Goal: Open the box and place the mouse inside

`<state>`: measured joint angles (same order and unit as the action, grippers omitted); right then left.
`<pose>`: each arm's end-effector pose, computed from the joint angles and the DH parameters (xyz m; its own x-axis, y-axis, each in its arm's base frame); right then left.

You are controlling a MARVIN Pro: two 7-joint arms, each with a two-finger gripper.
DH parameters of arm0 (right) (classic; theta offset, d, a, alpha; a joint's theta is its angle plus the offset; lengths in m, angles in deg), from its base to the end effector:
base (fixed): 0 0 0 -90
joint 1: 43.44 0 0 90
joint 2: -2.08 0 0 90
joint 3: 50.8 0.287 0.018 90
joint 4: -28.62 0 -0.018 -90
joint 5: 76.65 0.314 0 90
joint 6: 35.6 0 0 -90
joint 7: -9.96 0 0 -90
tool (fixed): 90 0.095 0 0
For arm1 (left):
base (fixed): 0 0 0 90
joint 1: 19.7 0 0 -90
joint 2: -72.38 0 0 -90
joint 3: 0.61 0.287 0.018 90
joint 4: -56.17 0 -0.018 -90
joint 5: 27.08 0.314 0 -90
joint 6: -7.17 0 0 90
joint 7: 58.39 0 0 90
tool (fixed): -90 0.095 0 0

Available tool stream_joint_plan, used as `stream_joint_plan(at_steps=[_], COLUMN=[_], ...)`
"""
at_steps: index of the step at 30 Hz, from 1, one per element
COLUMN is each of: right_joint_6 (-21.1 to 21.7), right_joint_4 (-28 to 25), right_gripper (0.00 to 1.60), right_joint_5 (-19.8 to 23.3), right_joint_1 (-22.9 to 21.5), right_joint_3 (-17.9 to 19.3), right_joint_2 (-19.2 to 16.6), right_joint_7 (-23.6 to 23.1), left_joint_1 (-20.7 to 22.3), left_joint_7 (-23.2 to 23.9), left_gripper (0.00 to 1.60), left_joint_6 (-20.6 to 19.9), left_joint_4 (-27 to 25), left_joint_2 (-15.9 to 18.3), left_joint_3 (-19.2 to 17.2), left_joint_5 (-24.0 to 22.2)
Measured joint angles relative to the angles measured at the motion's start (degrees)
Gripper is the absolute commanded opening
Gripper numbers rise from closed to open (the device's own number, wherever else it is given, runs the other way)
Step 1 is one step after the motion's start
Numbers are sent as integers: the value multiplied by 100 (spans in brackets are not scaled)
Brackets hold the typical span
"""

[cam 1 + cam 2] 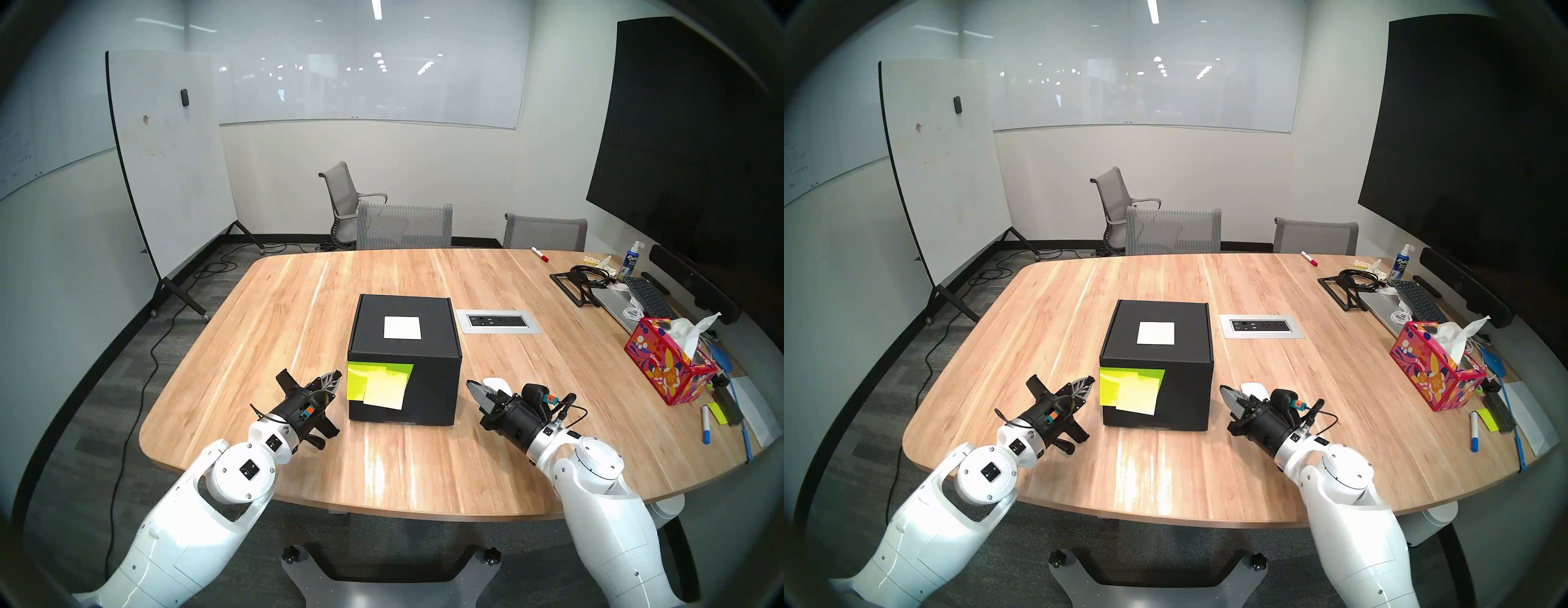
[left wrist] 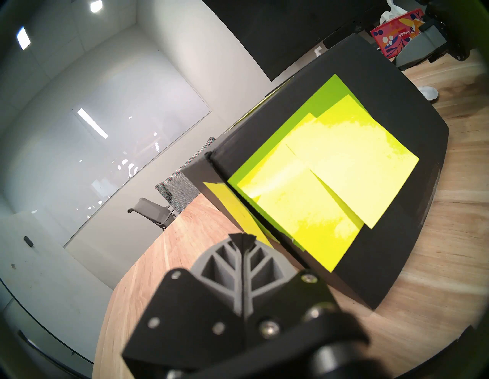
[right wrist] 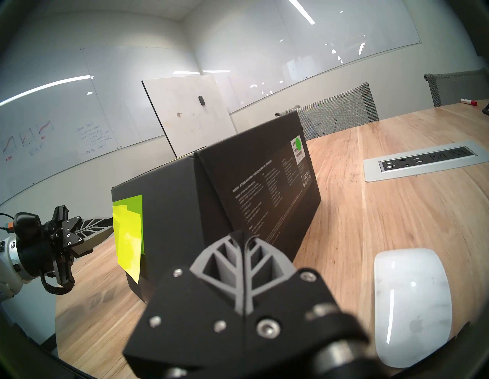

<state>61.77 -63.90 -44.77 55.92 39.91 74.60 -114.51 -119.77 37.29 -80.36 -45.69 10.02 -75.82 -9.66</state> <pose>0.3606 -0.0367 -0.3324 0.2405 -0.2462 0.9389 0.5262 -0.7797 -0.3393 0.3549 -0.0021 -0.3159 -0.1772 -0.6310 0.7553 -0.3939 -0.6578 -0.6420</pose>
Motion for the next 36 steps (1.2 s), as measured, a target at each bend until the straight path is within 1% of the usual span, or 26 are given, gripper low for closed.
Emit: stream_joint_plan(at_steps=[36], right_joint_6=[2], right_joint_4=[0], right_gripper=[0], right_joint_5=[-3], right_joint_1=[0], right_joint_3=[3], right_joint_2=[4], right_joint_7=[-3], left_joint_1=[0], left_joint_7=[0], left_gripper=[0], left_joint_6=[0], left_joint_4=[0], left_joint_2=[0], left_joint_3=[0], left_joint_5=[0])
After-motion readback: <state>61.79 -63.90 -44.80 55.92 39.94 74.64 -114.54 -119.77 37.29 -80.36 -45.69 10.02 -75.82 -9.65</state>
